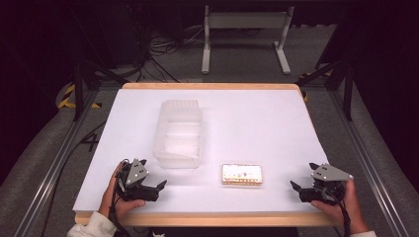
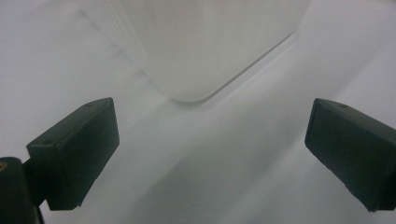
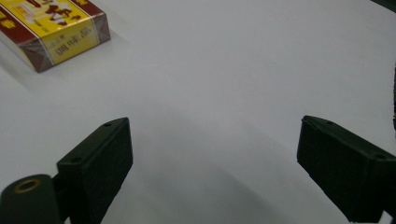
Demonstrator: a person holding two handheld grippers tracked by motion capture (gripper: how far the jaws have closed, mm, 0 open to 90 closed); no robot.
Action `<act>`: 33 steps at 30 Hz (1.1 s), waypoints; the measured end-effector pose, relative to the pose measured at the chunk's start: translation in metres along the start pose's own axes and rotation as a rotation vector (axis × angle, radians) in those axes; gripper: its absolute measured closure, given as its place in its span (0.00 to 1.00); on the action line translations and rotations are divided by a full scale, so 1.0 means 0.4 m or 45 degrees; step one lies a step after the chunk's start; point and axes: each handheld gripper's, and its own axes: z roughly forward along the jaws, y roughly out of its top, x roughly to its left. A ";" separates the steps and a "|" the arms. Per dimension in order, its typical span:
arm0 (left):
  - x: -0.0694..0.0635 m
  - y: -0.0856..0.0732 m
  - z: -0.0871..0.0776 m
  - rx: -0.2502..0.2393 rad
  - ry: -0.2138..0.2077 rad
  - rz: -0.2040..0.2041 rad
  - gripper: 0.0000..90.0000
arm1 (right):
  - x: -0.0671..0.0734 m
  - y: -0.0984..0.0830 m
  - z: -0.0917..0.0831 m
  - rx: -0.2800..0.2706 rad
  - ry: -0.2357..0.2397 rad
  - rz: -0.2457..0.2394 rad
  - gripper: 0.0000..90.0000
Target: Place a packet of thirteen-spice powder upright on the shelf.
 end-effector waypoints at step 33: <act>-0.017 -0.019 -0.013 0.031 -0.004 0.022 0.05 | 0.138 0.204 0.109 0.097 0.421 -0.358 0.21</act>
